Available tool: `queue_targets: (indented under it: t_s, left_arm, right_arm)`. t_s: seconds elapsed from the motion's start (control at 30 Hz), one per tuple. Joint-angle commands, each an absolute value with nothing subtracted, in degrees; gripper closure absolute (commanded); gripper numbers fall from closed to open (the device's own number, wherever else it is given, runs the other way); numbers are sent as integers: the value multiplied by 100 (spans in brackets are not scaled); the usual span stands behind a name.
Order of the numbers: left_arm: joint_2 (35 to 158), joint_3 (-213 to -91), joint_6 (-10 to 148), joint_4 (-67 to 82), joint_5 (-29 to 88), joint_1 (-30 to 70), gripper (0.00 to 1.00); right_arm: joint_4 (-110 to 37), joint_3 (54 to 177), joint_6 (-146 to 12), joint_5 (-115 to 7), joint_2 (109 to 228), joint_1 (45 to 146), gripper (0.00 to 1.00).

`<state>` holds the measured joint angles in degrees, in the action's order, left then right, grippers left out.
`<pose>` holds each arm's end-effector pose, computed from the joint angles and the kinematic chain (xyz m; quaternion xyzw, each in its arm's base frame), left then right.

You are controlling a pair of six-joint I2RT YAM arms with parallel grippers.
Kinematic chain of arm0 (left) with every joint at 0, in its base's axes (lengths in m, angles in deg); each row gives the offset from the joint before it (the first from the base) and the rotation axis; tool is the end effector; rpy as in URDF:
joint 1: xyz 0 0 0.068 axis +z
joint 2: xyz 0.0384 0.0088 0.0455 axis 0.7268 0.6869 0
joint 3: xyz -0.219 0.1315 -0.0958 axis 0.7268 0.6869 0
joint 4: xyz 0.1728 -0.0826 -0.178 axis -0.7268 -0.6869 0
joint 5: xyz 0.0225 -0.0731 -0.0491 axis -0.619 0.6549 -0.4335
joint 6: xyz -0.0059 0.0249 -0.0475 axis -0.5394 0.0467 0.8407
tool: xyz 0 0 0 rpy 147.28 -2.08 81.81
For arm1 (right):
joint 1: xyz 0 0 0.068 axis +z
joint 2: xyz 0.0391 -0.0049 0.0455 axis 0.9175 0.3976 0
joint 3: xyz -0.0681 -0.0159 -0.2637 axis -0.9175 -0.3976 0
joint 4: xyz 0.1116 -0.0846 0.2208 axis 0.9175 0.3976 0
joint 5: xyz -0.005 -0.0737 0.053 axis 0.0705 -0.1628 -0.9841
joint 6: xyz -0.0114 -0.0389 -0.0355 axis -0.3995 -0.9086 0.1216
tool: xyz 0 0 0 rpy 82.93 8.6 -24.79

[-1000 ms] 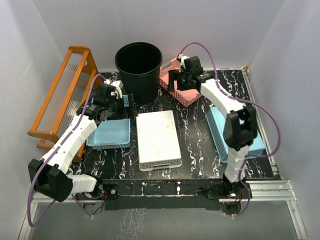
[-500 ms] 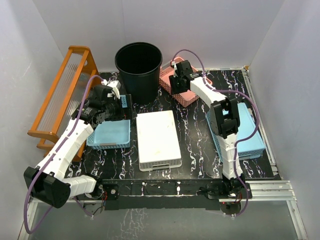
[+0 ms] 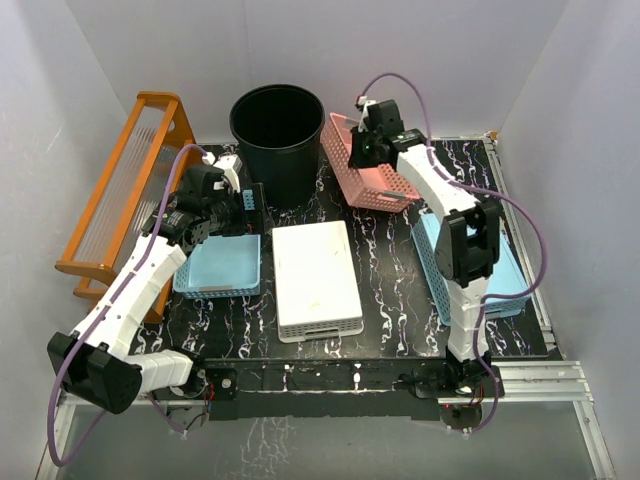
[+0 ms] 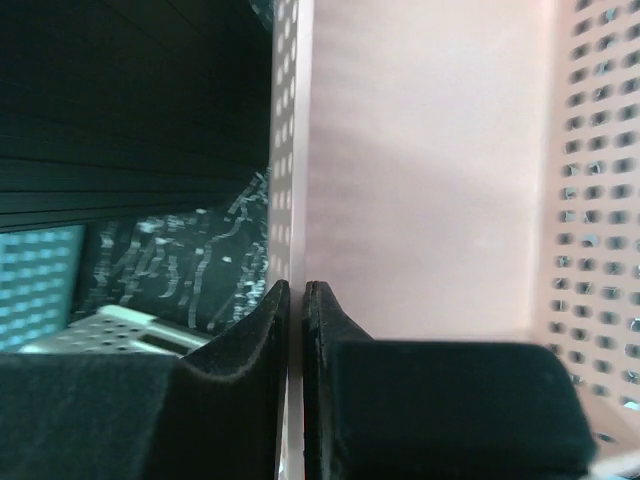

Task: Turn the large container upside down

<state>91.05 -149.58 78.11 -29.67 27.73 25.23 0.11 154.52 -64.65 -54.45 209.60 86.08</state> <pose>0.2433 -0.0996 0.3573 0.0290 0.8872 -0.2136 0.4079 0.4597 0.1679 0.2858 -0.1085 0.9157 0.1552 0.3545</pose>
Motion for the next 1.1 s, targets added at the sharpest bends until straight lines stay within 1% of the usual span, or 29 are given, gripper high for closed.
queue_targets:
  t_s: [0.0, 0.1, 0.23, 0.43, 0.6, 0.8, 1.07]
  left_arm:
    - [9087, -15103, 7778, -2903, 2813, 2525, 1]
    - [9080, -15099, 7779, -2897, 2804, 2526, 1]
    - [9084, -15106, 7764, -2915, 2795, 2521, 1]
    - [9080, -15119, 7744, -2925, 2786, 2521, 1]
    - [9058, -15103, 7744, -2927, 2786, 2526, 1]
    - [9036, -15118, 7727, -2967, 2785, 2524, 1]
    - [9072, -15127, 7734, -2908, 2836, 2521, 1]
  right_arm:
    - [-436, 15396, -5650, -6283, 20203, 8251, 100]
    - [-861, 14963, -5153, -7087, 19910, 7975, 100]
    - [-1908, 14098, -4375, -8244, 19594, 7694, 100]
    - [-3663, 13448, -3073, -9473, 19597, 7501, 100]
    - [-4882, 13036, -2028, -9859, 19676, 7473, 100]
    - [-6937, 12104, -413, -10193, 19769, 7165, 100]
    - [-8035, 11139, 534, -10380, 20080, 6699, 100]
